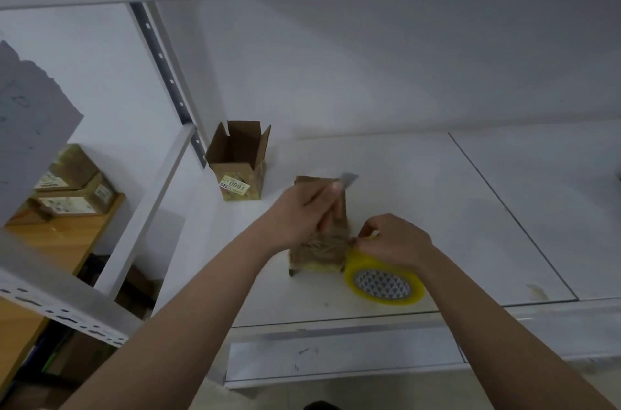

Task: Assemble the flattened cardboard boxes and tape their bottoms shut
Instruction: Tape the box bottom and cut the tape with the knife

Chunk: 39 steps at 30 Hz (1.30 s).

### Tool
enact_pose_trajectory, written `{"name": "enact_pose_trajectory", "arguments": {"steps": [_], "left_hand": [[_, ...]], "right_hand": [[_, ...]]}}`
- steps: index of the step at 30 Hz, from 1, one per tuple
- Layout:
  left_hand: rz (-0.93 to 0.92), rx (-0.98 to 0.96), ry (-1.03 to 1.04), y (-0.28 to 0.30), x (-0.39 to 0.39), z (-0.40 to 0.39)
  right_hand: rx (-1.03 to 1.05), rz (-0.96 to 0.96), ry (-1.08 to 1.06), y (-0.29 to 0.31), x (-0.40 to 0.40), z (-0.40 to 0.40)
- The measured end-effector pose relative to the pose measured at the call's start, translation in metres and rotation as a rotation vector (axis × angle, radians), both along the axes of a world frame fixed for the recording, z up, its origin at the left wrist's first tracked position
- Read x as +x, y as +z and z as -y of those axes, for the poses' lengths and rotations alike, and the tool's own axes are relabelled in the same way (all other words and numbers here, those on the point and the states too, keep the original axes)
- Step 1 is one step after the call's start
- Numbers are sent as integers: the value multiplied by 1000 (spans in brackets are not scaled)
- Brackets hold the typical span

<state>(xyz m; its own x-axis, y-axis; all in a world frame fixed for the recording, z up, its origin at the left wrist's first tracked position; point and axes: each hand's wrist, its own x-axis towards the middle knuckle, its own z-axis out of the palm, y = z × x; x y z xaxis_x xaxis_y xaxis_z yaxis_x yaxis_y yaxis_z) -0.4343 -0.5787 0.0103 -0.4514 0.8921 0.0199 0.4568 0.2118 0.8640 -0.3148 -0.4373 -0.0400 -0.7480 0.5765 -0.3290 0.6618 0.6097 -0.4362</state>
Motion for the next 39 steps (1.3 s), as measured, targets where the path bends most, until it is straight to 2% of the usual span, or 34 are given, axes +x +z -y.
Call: {"name": "enact_pose_trajectory", "arguments": {"steps": [2, 4, 10, 11, 13, 15, 20, 29, 35, 39], "left_hand": [[24, -148, -97, -6, 0, -14], [38, -250, -98, -17, -3, -21], [-30, -248, -56, -26, -6, -25], [-37, -254, -56, -26, -5, -26], [-54, -273, -66, -29, -3, -25], [-135, -292, -84, -35, 1, -24], [-242, -288, -79, -42, 5, -23], [-394, -348, -89, -48, 16, -20], [-413, -425, -190, -42, 16, -16], [-550, -547, -330, -31, 20, -23]], "right_hand": [[-24, 14, 16, -2, -1, 2], [-56, 30, 42, -9, 0, 0], [-362, -160, 70, -11, 13, -8], [-348, -156, 80, -11, 14, -9], [-192, -89, 106, -13, 17, -11], [-68, -12, 129, -11, 21, -13], [-82, -11, 114, -8, 30, -13], [132, 262, 144, -4, 24, -9], [0, 204, 175, 3, 32, -20], [-115, 116, 155, 2, 39, -24]]}}
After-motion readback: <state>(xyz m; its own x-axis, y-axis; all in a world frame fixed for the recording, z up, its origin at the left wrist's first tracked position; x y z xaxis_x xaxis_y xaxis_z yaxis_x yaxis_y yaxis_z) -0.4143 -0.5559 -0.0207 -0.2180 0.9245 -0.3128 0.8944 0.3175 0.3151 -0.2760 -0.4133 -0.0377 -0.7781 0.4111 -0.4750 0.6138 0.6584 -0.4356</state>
